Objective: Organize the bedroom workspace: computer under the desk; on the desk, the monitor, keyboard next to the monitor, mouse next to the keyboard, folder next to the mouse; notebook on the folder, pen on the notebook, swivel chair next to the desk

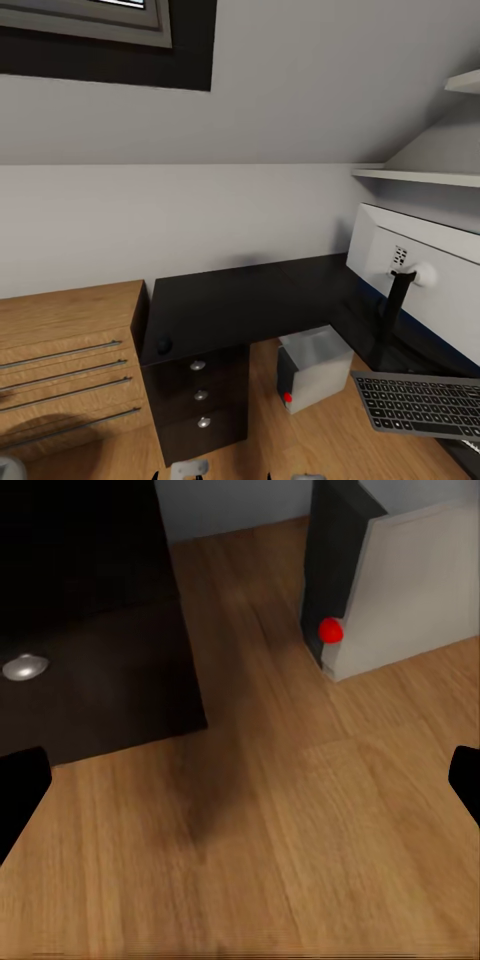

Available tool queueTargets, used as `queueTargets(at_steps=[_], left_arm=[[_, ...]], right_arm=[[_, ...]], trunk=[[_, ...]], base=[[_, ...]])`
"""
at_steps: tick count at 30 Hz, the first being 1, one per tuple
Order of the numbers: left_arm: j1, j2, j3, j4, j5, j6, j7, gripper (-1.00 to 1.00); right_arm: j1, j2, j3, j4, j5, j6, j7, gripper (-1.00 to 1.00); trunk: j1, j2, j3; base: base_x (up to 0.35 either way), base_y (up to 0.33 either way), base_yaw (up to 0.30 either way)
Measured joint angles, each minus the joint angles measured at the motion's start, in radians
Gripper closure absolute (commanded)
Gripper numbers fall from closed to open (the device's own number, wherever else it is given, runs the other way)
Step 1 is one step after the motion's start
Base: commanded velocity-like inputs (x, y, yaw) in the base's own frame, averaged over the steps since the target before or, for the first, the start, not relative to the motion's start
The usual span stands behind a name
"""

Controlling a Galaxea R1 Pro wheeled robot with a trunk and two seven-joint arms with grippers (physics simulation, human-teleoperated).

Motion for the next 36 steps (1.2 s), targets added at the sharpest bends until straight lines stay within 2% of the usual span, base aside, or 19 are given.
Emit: queueTargets(at_steps=[9,18,28,36], left_arm=[[0.0,-0.002,-0.004,0.038,-0.001,-0.05,0.002,-1.0],[0.0,-0.003,-0.005,0.048,-0.002,-0.058,0.002,-1.0],[0.0,-0.003,-0.004,0.048,-0.001,-0.058,0.001,-1.0],[0.0,-0.003,-0.005,0.048,-0.001,-0.058,0.001,-1.0]], right_arm=[[0.0,0.0,0.0,0.014,0.001,-0.002,0.001,-1.0],[0.0,0.0,0.0,0.02,0.04,-0.003,0.001,-1.0],[0.0,0.0,0.0,0.033,0.048,-0.003,0.002,-1.0],[0.0,0.0,0.0,0.034,0.047,-0.003,0.002,-1.0]], trunk=[[0.0,0.0,0.0],[0.0,0.0,0.0],[0.0,0.0,0.0],[0.0,0.0,-0.001]], base=[[0.005,0.258,-0.231],[0.003,0.052,-0.285],[-0.056,0.183,-0.298],[-0.018,0.049,-0.299]])
